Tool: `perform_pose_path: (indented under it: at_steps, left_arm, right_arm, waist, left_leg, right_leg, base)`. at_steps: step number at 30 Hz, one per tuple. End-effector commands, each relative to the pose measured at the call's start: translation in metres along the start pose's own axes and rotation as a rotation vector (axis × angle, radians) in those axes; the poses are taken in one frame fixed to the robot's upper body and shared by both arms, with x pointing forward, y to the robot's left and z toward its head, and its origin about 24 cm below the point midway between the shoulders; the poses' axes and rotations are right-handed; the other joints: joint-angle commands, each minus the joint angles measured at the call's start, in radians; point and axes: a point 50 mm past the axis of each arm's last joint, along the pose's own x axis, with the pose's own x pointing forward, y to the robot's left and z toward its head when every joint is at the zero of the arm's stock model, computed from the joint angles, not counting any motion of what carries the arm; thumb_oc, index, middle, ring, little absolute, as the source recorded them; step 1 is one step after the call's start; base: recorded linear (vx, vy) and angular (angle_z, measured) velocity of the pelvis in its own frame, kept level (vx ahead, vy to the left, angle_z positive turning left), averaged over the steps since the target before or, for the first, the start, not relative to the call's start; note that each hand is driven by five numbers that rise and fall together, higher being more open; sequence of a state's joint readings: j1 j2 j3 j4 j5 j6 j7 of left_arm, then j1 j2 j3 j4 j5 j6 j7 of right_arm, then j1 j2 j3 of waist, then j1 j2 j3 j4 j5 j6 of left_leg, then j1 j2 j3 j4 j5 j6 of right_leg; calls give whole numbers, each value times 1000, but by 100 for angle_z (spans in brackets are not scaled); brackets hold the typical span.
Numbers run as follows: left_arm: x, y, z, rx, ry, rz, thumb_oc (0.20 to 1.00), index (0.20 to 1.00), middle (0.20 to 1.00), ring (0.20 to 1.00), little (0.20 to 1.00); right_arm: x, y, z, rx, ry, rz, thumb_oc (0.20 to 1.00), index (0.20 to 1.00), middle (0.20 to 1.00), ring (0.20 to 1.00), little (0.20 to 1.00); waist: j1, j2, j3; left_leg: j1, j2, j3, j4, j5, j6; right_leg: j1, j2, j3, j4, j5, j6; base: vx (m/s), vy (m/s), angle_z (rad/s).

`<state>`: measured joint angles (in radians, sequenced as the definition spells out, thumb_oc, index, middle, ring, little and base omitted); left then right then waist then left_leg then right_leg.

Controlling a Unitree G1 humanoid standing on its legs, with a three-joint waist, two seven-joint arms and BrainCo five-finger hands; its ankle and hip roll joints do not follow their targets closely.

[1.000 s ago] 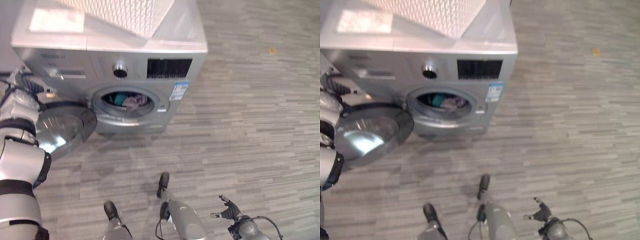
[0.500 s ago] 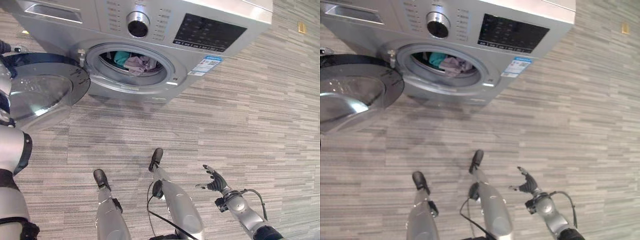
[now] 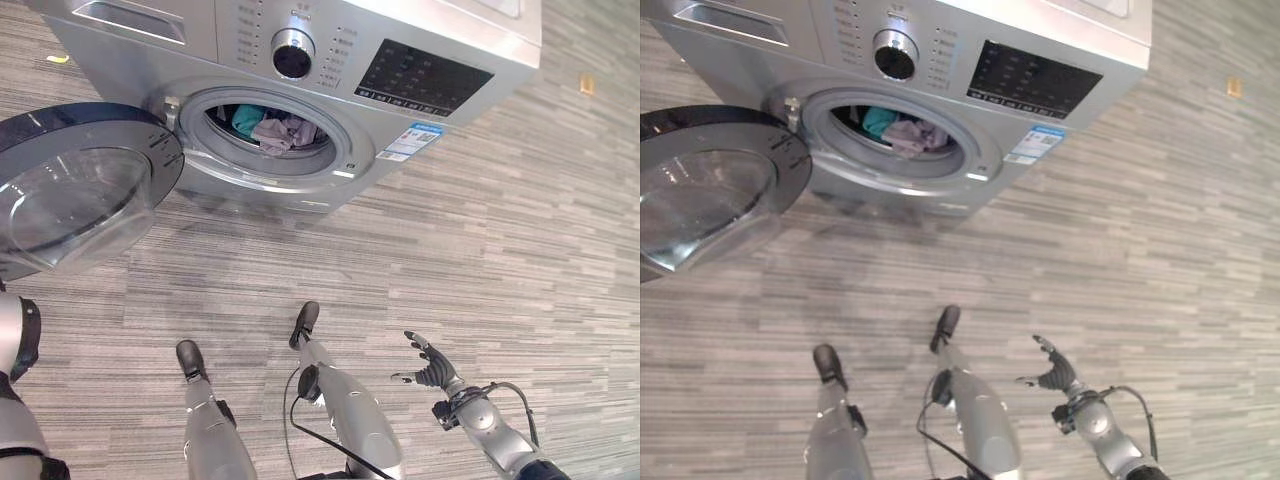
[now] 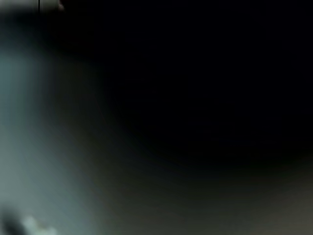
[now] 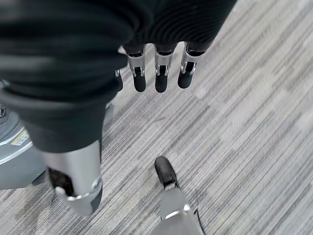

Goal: Grab the laundry basket,head to the washer,open it,put in the laundry and shut it.

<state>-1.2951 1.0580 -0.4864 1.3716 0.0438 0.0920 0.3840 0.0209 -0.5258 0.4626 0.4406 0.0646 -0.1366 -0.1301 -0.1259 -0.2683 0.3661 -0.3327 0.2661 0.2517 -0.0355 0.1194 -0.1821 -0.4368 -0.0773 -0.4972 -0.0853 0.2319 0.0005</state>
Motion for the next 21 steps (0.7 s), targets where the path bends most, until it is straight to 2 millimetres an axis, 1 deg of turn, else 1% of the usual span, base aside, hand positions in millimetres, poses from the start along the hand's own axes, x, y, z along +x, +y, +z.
perform_pose_path:
  at_steps: [1,3,5,6,7,8,9,10,11,12,13,14,15,16,17,18,20,21]
  left_arm:
    - [5,17,-26,91,57,21,1000,1000,1000,1000,1000]
    - [5,15,-23,107,44,-2,1000,1000,1000,1000,1000]
    - [3,7,-20,99,33,-56,1000,1000,1000,1000,1000]
    - [-8,-24,-32,86,68,-215,1000,1000,1000,1000,1000]
    - [-19,-47,-46,84,107,-337,1000,1000,1000,1000,1000]
    - [-20,-48,-49,83,112,-343,1000,1000,1000,1000,1000]
    - [-37,-77,-59,56,150,-486,1000,1000,1000,1000,1000]
    - [-68,-115,-83,55,219,-728,1000,1000,1000,1000,1000]
    - [-90,-137,-94,49,205,-892,1000,1000,1000,1000,1000]
    - [-92,-138,-96,49,209,-896,1000,1000,1000,1000,1000]
    - [-120,-157,-86,38,55,-1069,1000,1000,1000,1000,1000]
    - [-140,-164,-82,4,-23,-1156,1000,1000,1000,1000,1000]
    - [-165,-171,-76,-35,-97,-1245,1000,1000,1000,1000,1000]
    - [-191,-176,-77,-98,-126,-1343,1000,1000,1000,1000,1000]
    - [-216,-178,-78,-188,-131,-1439,1000,1000,1000,1000,1000]
    - [-235,-179,-78,-287,-110,-1504,1000,1000,1000,1000,1000]
    - [-265,-173,-79,-406,-95,-1613,1000,1000,1000,1000,1000]
    - [-292,-171,-82,-570,11,-1692,1000,1000,1000,1000,1000]
  right_arm:
    - [-10,-5,-8,27,5,-33,1000,1000,1000,1000,1000]
    - [-10,-5,-8,34,2,-35,1000,1000,1000,1000,1000]
    - [-9,-6,-9,38,12,-40,1000,1000,1000,1000,1000]
    - [-6,-1,-11,63,40,-33,1000,1000,1000,1000,1000]
    - [-4,0,-13,61,60,-25,1000,1000,1000,1000,1000]
    - [-5,0,-14,56,63,-25,1000,1000,1000,1000,1000]
    - [-3,2,-15,53,81,-16,1000,1000,1000,1000,1000]
    - [-3,-2,-17,30,101,-3,1000,1000,1000,1000,1000]
    - [-9,-14,-20,28,115,-19,1000,1000,1000,1000,1000]
    - [-10,-15,-21,26,118,-18,1000,1000,1000,1000,1000]
    - [-15,-23,-27,36,152,-48,1000,1000,1000,1000,1000]
    - [-16,-25,-28,36,154,-60,1000,1000,1000,1000,1000]
    - [-17,-27,-27,35,151,-72,1000,1000,1000,1000,1000]
    - [-18,-31,-28,32,154,-88,1000,1000,1000,1000,1000]
    - [-20,-38,-30,23,160,-111,1000,1000,1000,1000,1000]
    - [-20,-42,-31,17,166,-127,1000,1000,1000,1000,1000]
    - [-24,-51,-34,-14,173,-150,1000,1000,1000,1000,1000]
    - [-24,-57,-35,-42,172,-172,1000,1000,1000,1000,1000]
  waist:
    - [-12,-31,-5]
    - [-15,-37,-7]
    - [-16,-38,-8]
    - [-12,-37,-9]
    - [-14,-33,-16]
    - [-16,-29,-19]
    - [-17,-29,-26]
    - [-18,-19,-42]
    - [-14,0,-58]
    - [-13,2,-60]
    - [4,30,-57]
    - [15,44,-52]
    - [18,50,-50]
    - [24,58,-50]
    - [31,71,-49]
    - [34,79,-53]
    - [39,96,-58]
    - [39,111,-72]
  left_leg:
    - [-105,-30,-7,71,-56,87]
    - [-112,-30,-14,69,-57,89]
    - [-122,-34,-19,67,-56,91]
    - [-120,-40,-22,58,-53,93]
    - [-115,-41,-20,50,-52,93]
    - [-113,-41,-19,48,-52,93]
    - [-109,-43,-17,44,-53,93]
    - [-91,-44,-11,36,-60,93]
    - [-79,-53,-6,36,-68,97]
    - [-78,-52,-5,36,-69,98]
    - [-65,-57,-3,54,-84,103]
    - [-56,-57,-2,65,-92,105]
    - [-48,-60,1,74,-96,108]
    - [-34,-62,1,84,-104,111]
    - [-17,-62,4,92,-113,113]
    - [-2,-64,7,96,-116,116]
    - [45,-65,15,98,-130,120]
    - [88,-66,27,103,-145,126]
  right_leg:
    - [72,-32,30,50,-116,151]
    - [70,-30,30,45,-112,154]
    - [65,-30,27,42,-110,155]
    - [63,-32,27,38,-109,156]
    - [66,-32,30,36,-110,156]
    - [66,-32,31,36,-110,156]
    - [69,-32,33,35,-112,155]
    - [74,-30,42,35,-113,154]
    - [80,-32,51,35,-114,150]
    - [81,-32,52,35,-114,150]
    - [99,-36,50,38,-116,147]
    - [111,-36,51,40,-117,147]
    - [120,-40,52,41,-120,144]
    - [135,-41,55,43,-124,142]
    - [149,-43,59,48,-131,140]
    - [162,-46,62,50,-135,139]
    - [196,-47,80,51,-145,137]
    - [223,-47,99,52,-156,135]
  base:
    - [37,-22,8]
    - [34,-9,11]
    - [44,-1,13]
    - [63,23,10]
    - [54,24,9]
    - [42,18,9]
    - [66,28,9]
    - [102,44,8]
    - [79,38,-2]
    - [51,33,-19]
    - [30,26,-26]
    - [30,28,-26]
    - [36,23,-7]
    - [40,31,-2]
    - [58,30,8]
    - [62,36,-1]
    - [84,62,-10]
    - [104,75,-24]
